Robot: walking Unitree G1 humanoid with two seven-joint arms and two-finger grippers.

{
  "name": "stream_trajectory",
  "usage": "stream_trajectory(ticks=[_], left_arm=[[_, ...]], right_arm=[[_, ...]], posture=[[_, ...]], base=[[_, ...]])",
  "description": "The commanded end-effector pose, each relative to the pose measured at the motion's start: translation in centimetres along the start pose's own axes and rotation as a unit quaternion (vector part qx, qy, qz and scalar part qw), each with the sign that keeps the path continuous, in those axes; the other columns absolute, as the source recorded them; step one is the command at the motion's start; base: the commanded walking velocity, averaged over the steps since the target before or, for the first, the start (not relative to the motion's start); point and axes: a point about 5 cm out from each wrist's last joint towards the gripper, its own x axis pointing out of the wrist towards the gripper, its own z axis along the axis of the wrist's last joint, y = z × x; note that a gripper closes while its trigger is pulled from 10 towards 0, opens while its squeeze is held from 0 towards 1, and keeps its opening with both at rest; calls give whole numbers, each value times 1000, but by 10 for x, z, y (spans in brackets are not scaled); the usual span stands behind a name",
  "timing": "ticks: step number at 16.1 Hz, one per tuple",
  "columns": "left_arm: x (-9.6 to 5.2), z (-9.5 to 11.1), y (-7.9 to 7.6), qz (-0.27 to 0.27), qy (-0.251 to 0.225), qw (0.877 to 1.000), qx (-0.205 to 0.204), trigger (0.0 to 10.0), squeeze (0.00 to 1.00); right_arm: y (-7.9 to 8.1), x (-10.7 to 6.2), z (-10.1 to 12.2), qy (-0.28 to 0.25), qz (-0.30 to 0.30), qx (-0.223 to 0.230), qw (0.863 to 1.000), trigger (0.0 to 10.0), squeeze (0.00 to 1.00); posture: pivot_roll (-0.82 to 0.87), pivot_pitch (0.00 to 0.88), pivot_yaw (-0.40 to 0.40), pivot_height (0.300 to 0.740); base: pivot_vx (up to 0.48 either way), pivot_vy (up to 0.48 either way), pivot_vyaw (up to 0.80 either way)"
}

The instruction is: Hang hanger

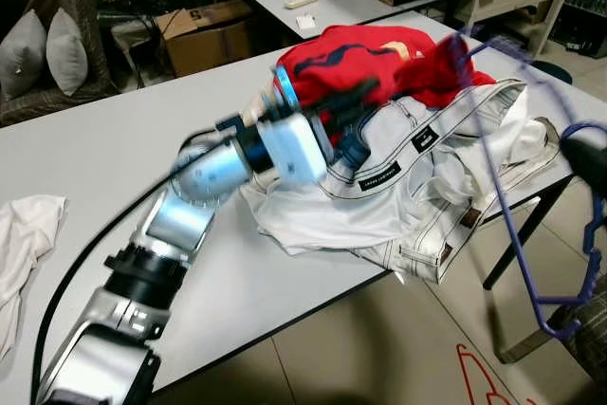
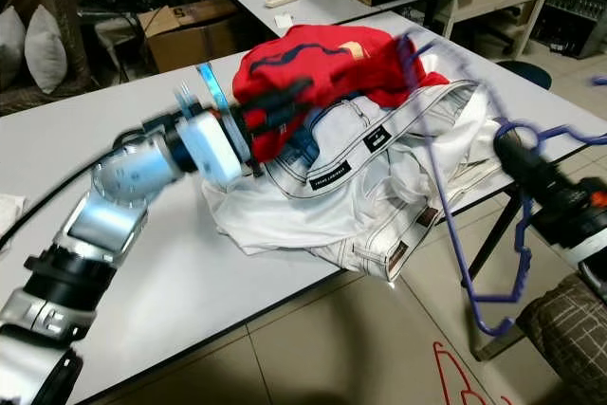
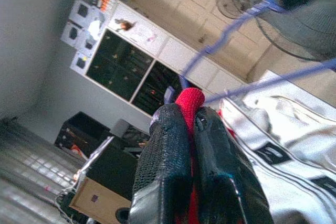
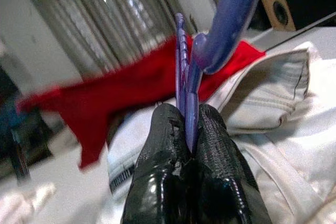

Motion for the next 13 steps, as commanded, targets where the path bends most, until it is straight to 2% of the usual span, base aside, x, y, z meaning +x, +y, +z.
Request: stream_trajectory(ticks=[1, 3, 4, 5, 6, 8, 10, 11, 13], left_arm=[[-1, 2, -3, -12, -2, 1000, 14, 0, 0], [0, 2, -4, -9, -3, 1000, 13, 0, 0], [1, 0, -3, -1, 5, 1000, 14, 0, 0], [3, -5, -1, 8, 25, 1000, 15, 0, 0], [4, -8, 0, 17, 35, 999, 7, 0, 0], [10, -15, 4, 34, 60, 997, -24, 0, 0], [19, -16, 6, 37, 60, 997, -28, 0, 0], [21, -17, 7, 37, 61, 997, -27, 0, 0], [23, -19, 10, 39, 67, 997, -24, 0, 0]], right_arm=[[0, -1, 1, -7, -2, 29, 1000, 10000, 0], [-1, -2, -4, 5, -15, 44, 999, 10000, 0], [4, -3, -8, 22, -6, 31, 999, 10000, 0], [20, -3, -10, 39, 38, -8, 998, 10000, 0], [28, -4, -11, 49, 62, -26, 997, 10000, 0], [45, -5, -14, 85, 106, -97, 986, 10000, 0], [43, -4, -15, 143, 90, -219, 961, 10000, 0], [39, -4, -13, 155, 71, -250, 953, 10000, 0], [31, -1, -8, 163, 37, -342, 925, 10000, 0]], posture=[[-148, 0, 74, 740], [-148, 0, 72, 740], [-145, 1, 71, 740], [-145, 1, 70, 740], [-145, 1, 70, 740], [-145, 9, 74, 740], [-149, 13, 79, 740], [-150, 17, 82, 740], [-150, 20, 84, 740]], base=[[0, 0, 0], [0, 0, 0], [0, 0, 0], [0, 0, 0], [0, 0, 0], [0, 0, 0], [0, 0, 0], [0, 0, 0], [0, 0, 0]])
